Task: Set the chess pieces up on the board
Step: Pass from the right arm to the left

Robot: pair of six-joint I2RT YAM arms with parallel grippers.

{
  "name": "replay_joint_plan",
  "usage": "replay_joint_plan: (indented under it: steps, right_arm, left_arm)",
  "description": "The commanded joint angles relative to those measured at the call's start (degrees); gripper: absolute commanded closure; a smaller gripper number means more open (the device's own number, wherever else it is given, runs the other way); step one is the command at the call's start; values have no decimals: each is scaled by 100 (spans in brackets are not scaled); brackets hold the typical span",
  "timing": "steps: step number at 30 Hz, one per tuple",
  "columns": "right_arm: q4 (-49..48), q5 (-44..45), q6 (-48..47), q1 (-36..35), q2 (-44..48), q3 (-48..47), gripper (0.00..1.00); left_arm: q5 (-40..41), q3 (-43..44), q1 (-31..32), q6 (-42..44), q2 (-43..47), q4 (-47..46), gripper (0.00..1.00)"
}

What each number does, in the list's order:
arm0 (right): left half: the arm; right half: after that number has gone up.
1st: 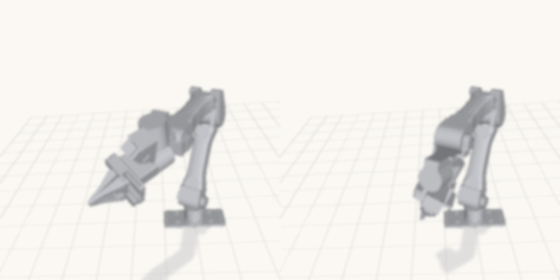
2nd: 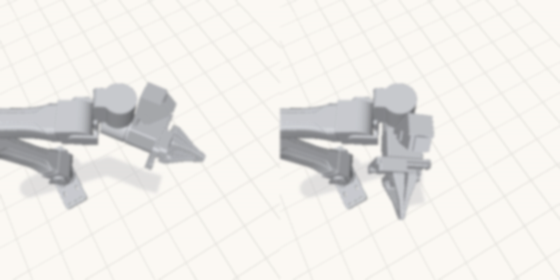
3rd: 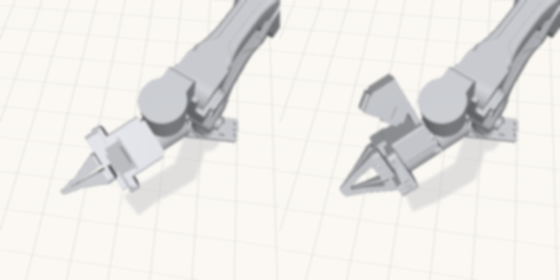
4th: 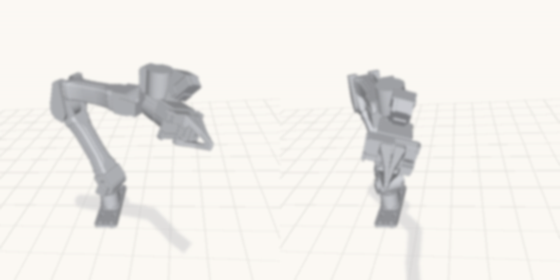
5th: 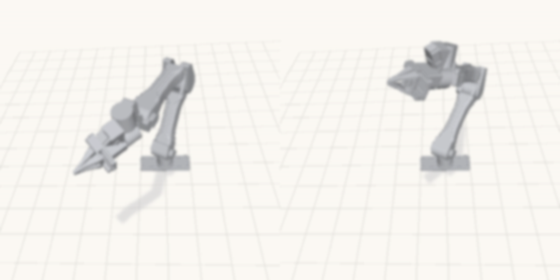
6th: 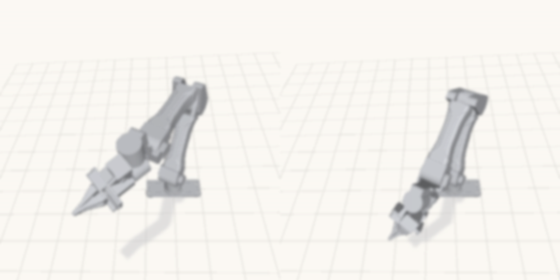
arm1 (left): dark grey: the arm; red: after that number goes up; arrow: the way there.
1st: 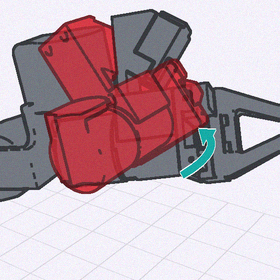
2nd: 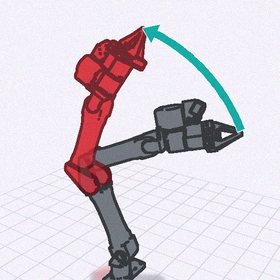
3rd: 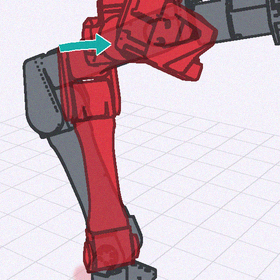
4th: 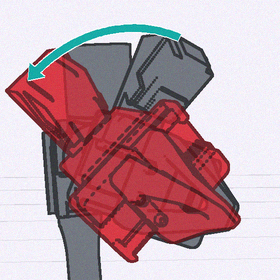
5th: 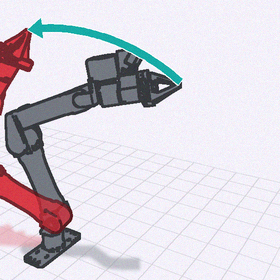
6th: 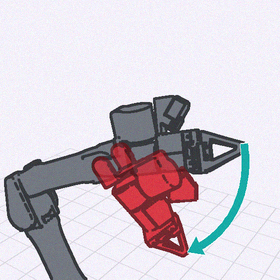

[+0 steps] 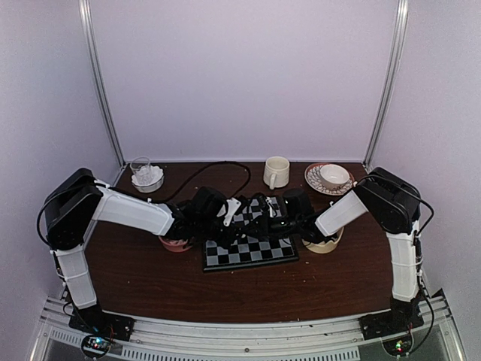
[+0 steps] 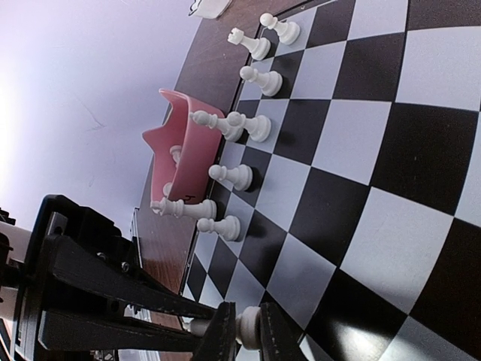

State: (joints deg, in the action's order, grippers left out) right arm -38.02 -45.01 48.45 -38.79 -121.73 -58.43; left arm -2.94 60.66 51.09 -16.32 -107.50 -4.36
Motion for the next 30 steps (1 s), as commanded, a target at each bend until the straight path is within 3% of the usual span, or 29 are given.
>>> replay_joint_plan:
  steps: [1,4,8,16,25,30]
  right_arm:
    - [-131,-60,36,34,-101,76,88]
    - [-156,-60,50,34,-96,86,87]
    - [-125,-38,9,44,37,128,76]
    - [79,94,-300,261,758,467,70]
    - [213,688,-943,416,1708,1041,65]
    - [526,938,-1318,416,2033,1121,64]
  left_arm:
    - [39,110,2,45,-29,-191,90]
    - [40,129,6,49,-29,-135,93]
    - [39,156,4,66,28,-26,98]
    - [203,178,6,41,532,389,99]
    - [880,404,-37,214,1260,1510,98]
    - [732,1168,-367,127,1036,2822,96]
